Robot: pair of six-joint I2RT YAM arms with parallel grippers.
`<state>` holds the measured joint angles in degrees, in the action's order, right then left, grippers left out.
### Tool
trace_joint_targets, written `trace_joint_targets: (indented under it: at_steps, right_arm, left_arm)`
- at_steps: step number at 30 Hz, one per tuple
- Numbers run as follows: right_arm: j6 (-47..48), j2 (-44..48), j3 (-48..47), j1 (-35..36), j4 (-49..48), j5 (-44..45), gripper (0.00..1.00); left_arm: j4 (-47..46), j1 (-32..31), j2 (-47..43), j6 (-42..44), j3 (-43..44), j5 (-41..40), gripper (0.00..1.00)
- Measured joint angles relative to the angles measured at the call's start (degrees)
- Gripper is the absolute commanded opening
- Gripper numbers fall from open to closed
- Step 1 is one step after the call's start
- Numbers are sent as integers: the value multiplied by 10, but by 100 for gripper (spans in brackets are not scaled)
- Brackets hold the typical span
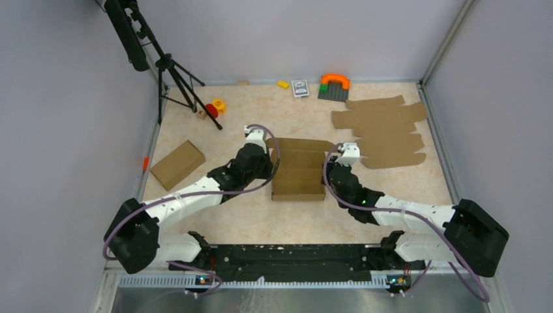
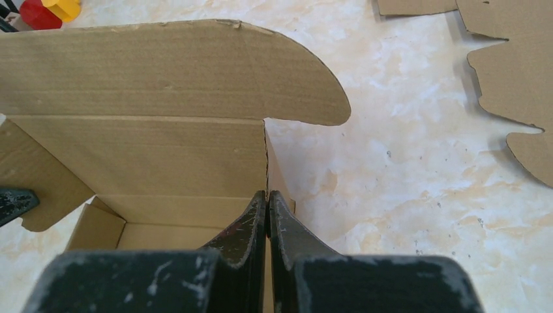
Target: Fold the paper box
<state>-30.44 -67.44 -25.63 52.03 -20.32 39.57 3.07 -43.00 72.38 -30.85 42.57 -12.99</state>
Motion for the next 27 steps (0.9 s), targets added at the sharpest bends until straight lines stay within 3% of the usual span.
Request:
trace_joint_targets:
  at_steps: [6, 19, 25, 27]
  right_arm:
    - [-3, 6, 0, 4, 5, -2, 0]
    - [-14, -1, 6, 30, 17, 9, 0]
    - [-8, 40, 17, 35, 66, -4, 11]
    - [-5, 63, 17, 36, 87, -15, 23]
  left_arm:
    - [-9, -6, -1, -12, -14, -3, 0]
    - [-52, -82, -12, -52, -89, -87, 0]
    - [-64, -94, -21, -56, -101, -98, 0]
    - [-66, -96, -21, -55, -101, -100, 0]
